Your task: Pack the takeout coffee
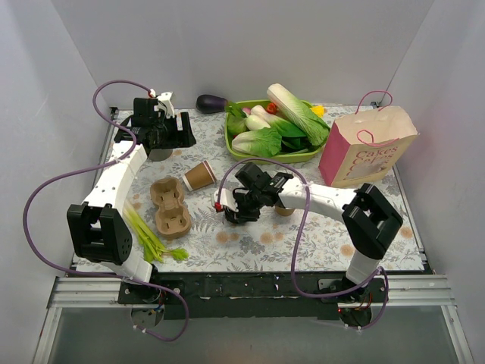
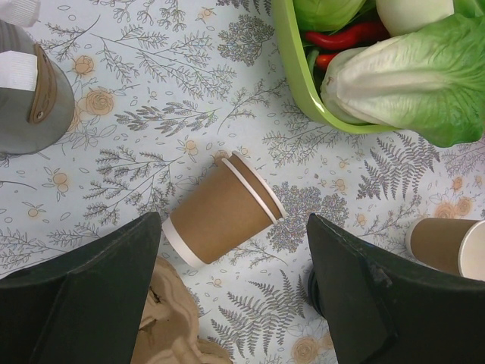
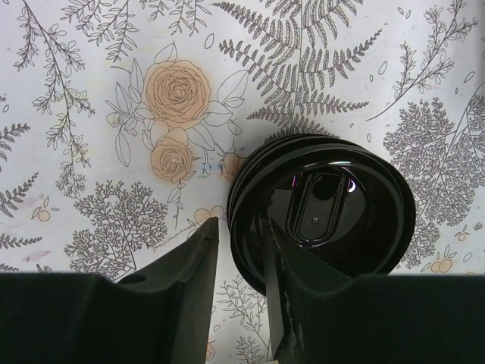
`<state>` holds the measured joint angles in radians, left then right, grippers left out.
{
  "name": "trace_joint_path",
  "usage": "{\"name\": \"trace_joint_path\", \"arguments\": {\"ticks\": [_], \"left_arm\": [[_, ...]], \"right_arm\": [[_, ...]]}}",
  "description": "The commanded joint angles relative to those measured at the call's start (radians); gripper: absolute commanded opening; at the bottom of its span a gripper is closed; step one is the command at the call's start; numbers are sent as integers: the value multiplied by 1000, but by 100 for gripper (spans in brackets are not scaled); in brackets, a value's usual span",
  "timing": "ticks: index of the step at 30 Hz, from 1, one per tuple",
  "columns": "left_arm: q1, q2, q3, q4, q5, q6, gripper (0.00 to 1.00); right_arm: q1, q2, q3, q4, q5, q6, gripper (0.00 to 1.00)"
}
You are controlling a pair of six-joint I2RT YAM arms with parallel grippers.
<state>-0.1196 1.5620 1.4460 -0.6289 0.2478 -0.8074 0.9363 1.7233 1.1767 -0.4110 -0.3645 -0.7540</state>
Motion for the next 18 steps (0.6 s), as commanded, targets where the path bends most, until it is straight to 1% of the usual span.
{"name": "trace_joint_path", "arguments": {"ticks": [1,5,6,9,11,13,14,15,16,17,18], "left_arm": [[5,-36,-1,0,11,14,78],[6,-34,4,-2,18,13,78],[6,-34,4,-2,19,13,78],[6,-37,10,-9,25,23,78],[6,-49,-2,-6,33,49,78],[9,-66,-12,-3,86,80,77],[9,-75,-19,-2,125,144,77],[9,-86,-41,0,202,186,77],[9,-103,-56,6,241,223,75],[9,-138,-70,9,284,269,75],[9,-160,-96,6,332,378,75]], "right_arm": [[4,24,52,0,2,13,35],[2,28,67,-9,-1,13,28],[4,30,72,-12,-2,16,24],[4,21,110,-57,-7,21,17],[-1,3,138,-123,-19,19,14],[-16,-17,188,-193,-42,16,13],[-24,-22,205,-219,-78,16,12],[-34,-25,251,-247,-100,19,12],[-62,-24,276,-276,-129,19,11],[-80,-19,300,-351,-208,21,11],[-102,-11,337,-395,-255,19,11]]}}
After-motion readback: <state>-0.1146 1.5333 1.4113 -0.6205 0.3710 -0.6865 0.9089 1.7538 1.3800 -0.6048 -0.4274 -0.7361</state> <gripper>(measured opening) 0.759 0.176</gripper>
